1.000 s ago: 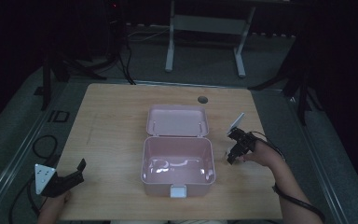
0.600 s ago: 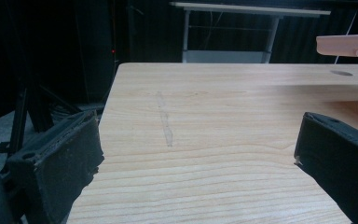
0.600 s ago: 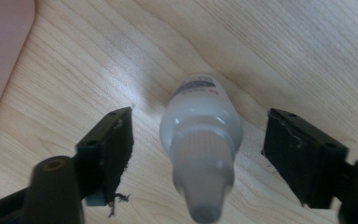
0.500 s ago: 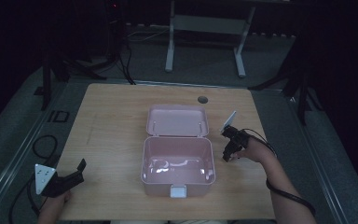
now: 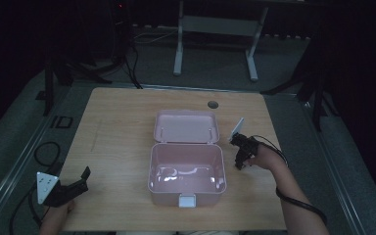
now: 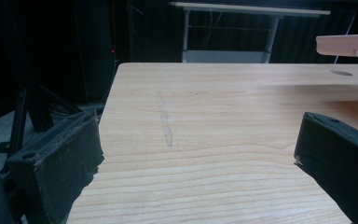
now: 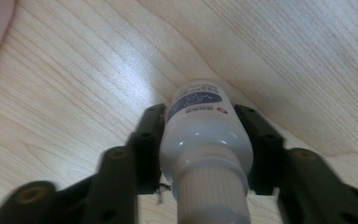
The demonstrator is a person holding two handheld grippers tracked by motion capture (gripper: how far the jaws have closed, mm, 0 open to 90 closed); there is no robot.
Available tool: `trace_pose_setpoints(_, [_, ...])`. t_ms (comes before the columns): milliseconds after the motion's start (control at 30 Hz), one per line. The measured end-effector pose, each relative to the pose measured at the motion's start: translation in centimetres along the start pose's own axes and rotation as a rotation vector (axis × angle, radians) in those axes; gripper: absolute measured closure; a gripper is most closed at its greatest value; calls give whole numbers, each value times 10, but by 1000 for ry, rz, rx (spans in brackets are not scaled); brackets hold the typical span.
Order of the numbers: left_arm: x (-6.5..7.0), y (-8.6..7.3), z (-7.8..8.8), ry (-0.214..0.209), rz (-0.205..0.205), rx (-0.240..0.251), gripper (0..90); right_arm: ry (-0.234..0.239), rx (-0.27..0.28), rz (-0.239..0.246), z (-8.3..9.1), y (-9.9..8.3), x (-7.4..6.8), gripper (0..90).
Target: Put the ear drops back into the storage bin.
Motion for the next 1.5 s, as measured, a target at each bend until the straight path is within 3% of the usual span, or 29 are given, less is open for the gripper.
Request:
trace_pose_setpoints(167, [0, 0, 0, 0, 0, 0, 10, -44, 0, 60, 2, -3, 0, 593])
trace_pose_setpoints(267, [0, 0, 0, 0, 0, 0, 9, -47, 12, 77, 5, -4, 2, 594])
trace_pose_setpoints(467, [0, 0, 0, 1, 0, -1, 10, -76, -9, 194, 7, -14, 0, 594])
trace_pose_setpoints(633, [0, 0, 0, 1, 0, -1, 10, -72, -14, 259, 8, -22, -2, 594])
trace_pose_setpoints(833, [0, 0, 0, 2, 0, -1, 9, -86, -3, 381, 10, -33, -5, 594])
trace_pose_setpoints(1133, [0, 0, 0, 2, 0, -1, 9, -87, -25, 484, 10, -48, -9, 594])
trace_pose_setpoints(1200, [0, 0, 0, 2, -1, -1, 9, -83, -20, 550, 10, -54, -13, 594])
trace_pose_setpoints(1433, [0, 0, 0, 4, -2, -1, 9, -84, -4, 692, 12, -70, -23, 594])
trace_pose_setpoints(1500, [0, 0, 0, 4, -2, -1, 9, -86, -7, 707, 12, -72, -25, 594])
Point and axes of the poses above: each handheld gripper's, and its own axes: z roughly backward along the jaws, y roughly out of its top, x roughly to its right, the point moved 6 cm from there along -z, roughly forward along the jaws, and after that the axes turned 11 degrees about -z, right-handed, at the moved point
